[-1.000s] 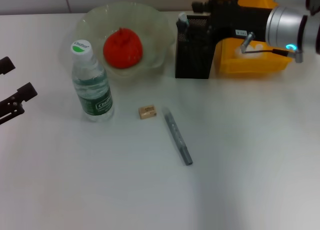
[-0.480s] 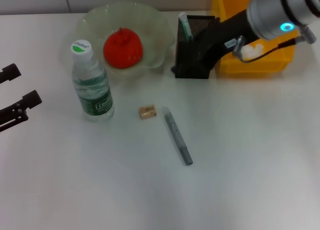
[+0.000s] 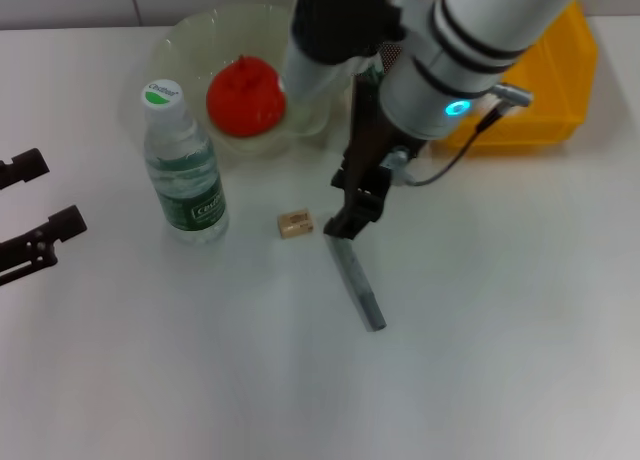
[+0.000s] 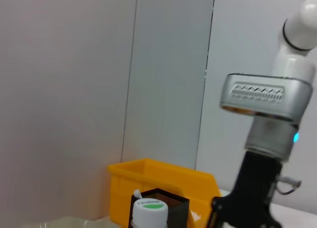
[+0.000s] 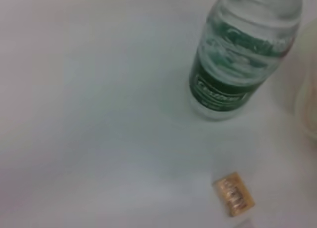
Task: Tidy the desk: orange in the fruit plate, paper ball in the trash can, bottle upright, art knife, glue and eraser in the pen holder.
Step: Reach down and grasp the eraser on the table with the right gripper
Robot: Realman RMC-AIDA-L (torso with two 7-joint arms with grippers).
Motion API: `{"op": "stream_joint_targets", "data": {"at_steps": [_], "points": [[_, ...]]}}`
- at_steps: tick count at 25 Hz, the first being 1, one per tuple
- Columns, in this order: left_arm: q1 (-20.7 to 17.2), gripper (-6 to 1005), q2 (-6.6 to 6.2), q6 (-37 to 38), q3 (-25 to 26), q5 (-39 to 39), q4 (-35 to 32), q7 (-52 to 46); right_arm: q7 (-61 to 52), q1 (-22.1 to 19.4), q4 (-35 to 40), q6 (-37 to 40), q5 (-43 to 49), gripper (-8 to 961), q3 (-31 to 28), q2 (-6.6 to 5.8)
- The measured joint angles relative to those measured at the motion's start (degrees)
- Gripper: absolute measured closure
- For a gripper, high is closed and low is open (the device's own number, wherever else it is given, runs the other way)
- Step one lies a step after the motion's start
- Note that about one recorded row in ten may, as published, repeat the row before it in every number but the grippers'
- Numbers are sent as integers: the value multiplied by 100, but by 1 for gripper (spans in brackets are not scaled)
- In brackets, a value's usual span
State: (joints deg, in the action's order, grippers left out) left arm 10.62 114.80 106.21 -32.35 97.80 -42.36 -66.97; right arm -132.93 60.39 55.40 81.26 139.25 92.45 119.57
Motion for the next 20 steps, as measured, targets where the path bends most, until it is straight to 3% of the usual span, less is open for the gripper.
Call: {"op": "stream_joint_targets", "data": {"at_steps": [7,14,20], "points": [[-19,202,25,22,0,33,0,0,121,113,-695,-1360,-322,359,629,29],[23,202,35,31,0,37,0,-1,371,116,-1136,-1977,-1008,366,1081,32],[36,202,55,8,0,38,0,-1,401,-149,-1227,-2630,-1139,381,1376,31]]}}
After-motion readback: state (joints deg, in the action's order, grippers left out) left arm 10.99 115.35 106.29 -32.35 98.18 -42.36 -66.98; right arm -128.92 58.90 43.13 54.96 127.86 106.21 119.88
